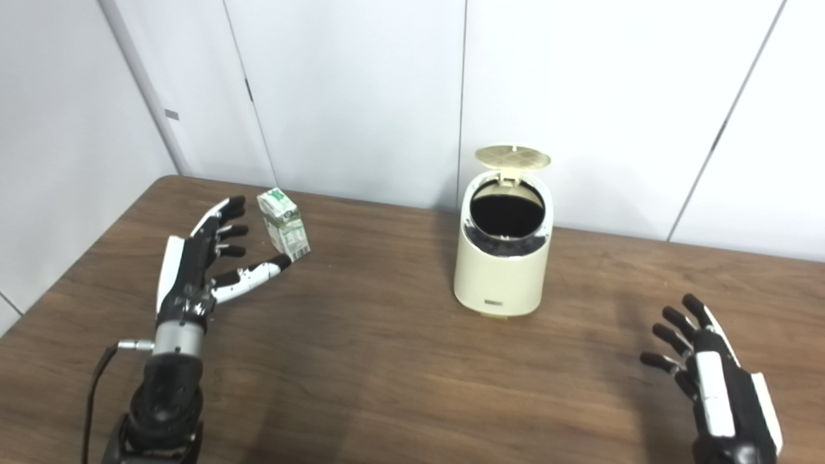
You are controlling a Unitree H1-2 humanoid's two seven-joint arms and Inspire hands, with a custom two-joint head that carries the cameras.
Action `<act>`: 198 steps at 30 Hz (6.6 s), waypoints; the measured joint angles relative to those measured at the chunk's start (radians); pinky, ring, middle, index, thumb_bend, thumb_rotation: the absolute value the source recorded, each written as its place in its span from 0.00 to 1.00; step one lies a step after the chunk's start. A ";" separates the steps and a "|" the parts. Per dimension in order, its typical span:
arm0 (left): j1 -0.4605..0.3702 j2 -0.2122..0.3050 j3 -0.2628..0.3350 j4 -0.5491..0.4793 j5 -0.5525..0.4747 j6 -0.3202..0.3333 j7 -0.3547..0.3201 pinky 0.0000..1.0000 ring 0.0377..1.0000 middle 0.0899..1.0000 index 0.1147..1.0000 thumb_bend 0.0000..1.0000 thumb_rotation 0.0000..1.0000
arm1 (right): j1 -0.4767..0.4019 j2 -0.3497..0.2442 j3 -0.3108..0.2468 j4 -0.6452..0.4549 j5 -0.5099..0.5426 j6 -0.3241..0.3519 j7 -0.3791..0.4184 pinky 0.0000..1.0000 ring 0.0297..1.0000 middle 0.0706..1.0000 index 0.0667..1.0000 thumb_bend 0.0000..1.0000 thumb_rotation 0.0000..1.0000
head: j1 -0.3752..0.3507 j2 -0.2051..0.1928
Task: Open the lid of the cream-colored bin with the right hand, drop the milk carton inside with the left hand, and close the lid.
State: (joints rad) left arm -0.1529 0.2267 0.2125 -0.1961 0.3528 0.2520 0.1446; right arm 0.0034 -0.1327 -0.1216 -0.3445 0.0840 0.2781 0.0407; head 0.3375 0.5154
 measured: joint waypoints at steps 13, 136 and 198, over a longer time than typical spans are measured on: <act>-0.132 0.101 -0.047 0.179 0.032 0.019 -0.024 0.82 0.94 0.98 1.00 0.94 0.21 | 0.001 -0.009 -0.002 -0.006 0.005 0.000 0.001 0.62 0.79 0.83 0.87 0.74 0.86 | 0.002 0.009; -0.300 -0.269 -0.290 0.124 0.087 -0.220 0.159 0.33 0.44 0.48 0.41 0.47 0.00 | -0.002 0.041 0.080 0.005 -0.148 -0.007 -0.038 0.88 0.95 0.96 1.00 0.55 1.00 | -0.304 0.063; -0.565 -0.156 -0.666 0.807 0.344 -0.699 0.804 0.37 0.42 0.46 0.42 0.48 0.00 | -0.016 0.107 0.167 -0.074 -0.216 0.079 -0.045 0.82 0.93 0.94 0.96 0.62 1.00 | -0.365 0.057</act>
State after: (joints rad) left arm -0.7182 0.0710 -0.4538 0.6107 0.6971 -0.4468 0.9485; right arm -0.0128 -0.0257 0.0449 -0.4180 -0.1324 0.3566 -0.0046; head -0.0276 0.5722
